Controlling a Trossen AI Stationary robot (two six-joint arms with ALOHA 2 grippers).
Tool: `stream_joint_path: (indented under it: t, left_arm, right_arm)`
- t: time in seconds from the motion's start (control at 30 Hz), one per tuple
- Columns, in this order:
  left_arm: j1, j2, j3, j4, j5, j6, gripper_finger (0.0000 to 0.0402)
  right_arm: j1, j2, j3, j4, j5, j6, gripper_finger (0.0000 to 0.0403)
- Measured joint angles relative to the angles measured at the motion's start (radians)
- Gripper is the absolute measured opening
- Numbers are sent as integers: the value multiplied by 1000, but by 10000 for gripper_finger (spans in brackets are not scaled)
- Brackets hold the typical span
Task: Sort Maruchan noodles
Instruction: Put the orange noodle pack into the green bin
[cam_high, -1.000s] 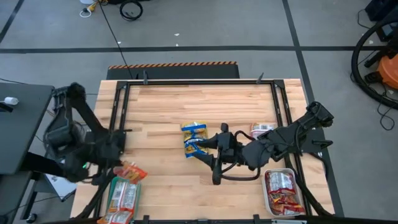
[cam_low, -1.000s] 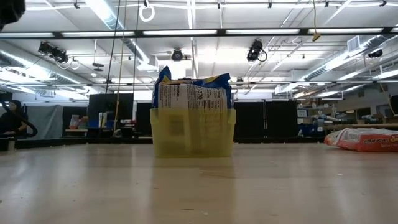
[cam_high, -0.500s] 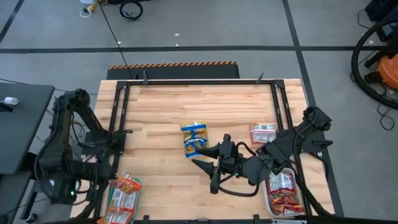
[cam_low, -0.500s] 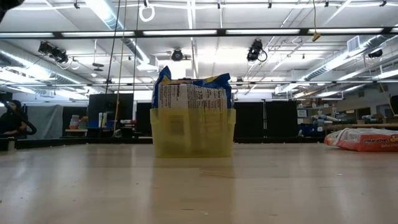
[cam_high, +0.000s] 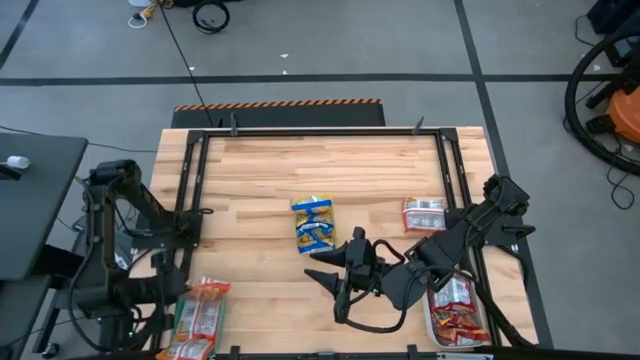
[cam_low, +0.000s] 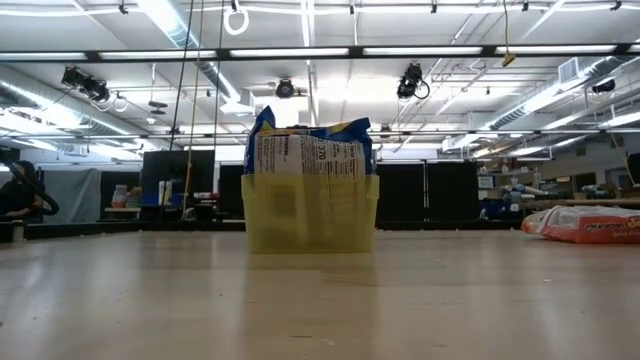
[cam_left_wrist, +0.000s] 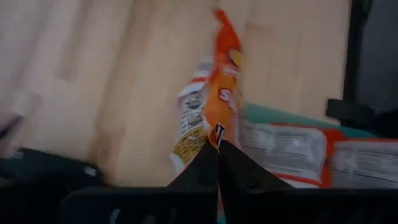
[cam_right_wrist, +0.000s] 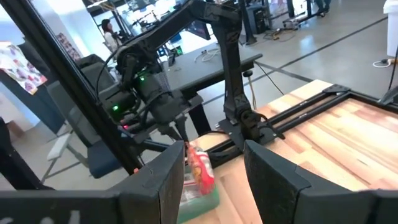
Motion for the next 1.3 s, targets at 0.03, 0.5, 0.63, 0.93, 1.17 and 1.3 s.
stream_joint_path:
  t: [0.03,0.5,0.63,0.93,1.17,1.3]
  left_arm:
    - [-4,3,-15,33,21,-10,4]
    - [26,-45,-42,177,340,232,111]
    - [48,-38,-18,324,348,429,163]
    - [112,-45,14,223,512,453,193]
    - [187,-18,24,443,409,472,168]
    - [239,49,21,480,391,529,157]
  right_arm:
    - [2,0,0,-1,-2,-3,171]
    - [-10,1,0,-22,-2,-43,171]
    - [-15,1,0,-28,-2,-52,171]
    - [-14,1,0,-35,-10,-78,171]
    - [-14,1,0,-99,-42,-78,171]
    - [-14,1,0,-126,-46,-75,171]
